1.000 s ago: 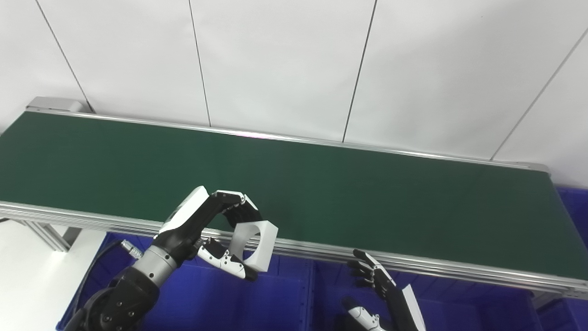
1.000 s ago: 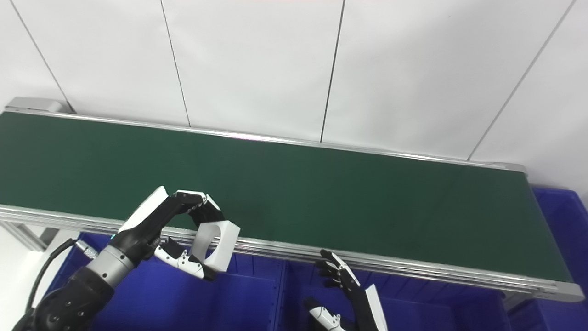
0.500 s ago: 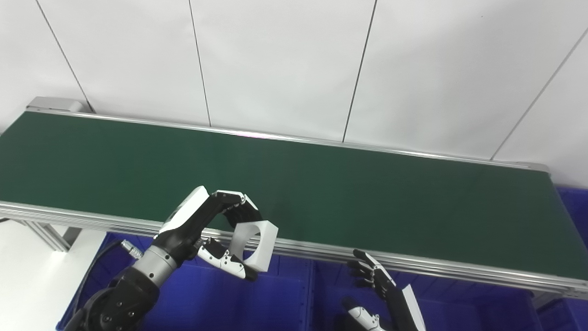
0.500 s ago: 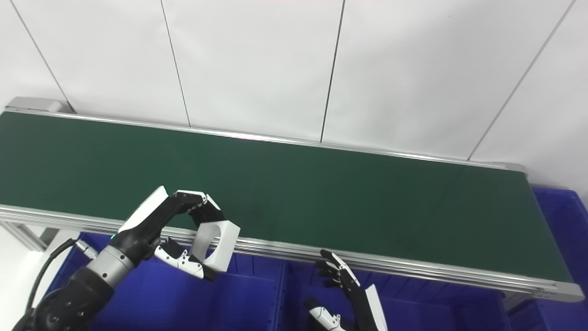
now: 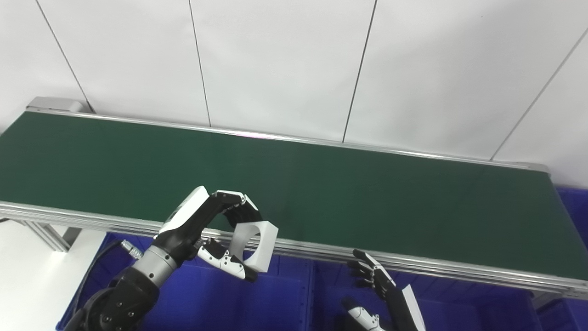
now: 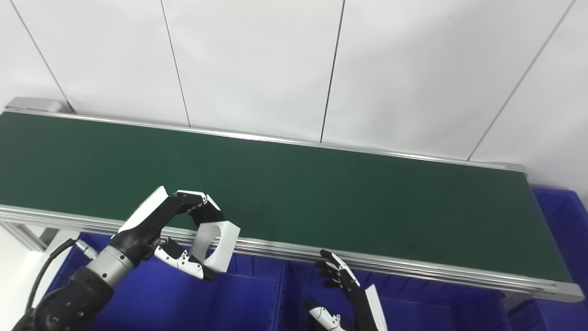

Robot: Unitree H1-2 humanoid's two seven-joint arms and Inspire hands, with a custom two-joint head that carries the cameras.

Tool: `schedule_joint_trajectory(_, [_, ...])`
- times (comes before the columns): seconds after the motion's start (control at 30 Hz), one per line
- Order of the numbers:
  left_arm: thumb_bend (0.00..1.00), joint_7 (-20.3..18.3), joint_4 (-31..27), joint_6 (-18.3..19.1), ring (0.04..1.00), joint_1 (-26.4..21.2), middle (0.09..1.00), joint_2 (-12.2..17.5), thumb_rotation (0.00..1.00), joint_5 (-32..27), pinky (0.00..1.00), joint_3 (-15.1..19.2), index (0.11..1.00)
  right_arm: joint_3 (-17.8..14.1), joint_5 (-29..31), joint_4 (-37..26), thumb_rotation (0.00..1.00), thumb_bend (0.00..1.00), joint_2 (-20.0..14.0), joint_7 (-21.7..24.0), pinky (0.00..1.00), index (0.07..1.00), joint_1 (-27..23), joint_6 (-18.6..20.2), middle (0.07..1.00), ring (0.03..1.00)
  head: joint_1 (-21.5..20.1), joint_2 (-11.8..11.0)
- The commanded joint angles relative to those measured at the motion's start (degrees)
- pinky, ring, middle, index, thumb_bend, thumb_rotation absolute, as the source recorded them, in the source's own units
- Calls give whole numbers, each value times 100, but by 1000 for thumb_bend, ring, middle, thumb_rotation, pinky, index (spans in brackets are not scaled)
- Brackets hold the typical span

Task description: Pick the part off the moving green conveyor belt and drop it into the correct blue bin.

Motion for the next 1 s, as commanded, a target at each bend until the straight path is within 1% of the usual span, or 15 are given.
schedule_joint_trajectory(0.0, [500,9,-115,-175,485,-60,514,32,0,-55,483,41,453,-26,-3,-163,594,616,36,-4,680,868,-18,-340,790,756,4,0])
schedule_joint_trajectory(0.97, [500,8,-114,-178,485,-59,514,31,0,-54,483,42,453,-26,-3,-163,594,616,36,-4,680,868,-18,-340,790,756,4,0])
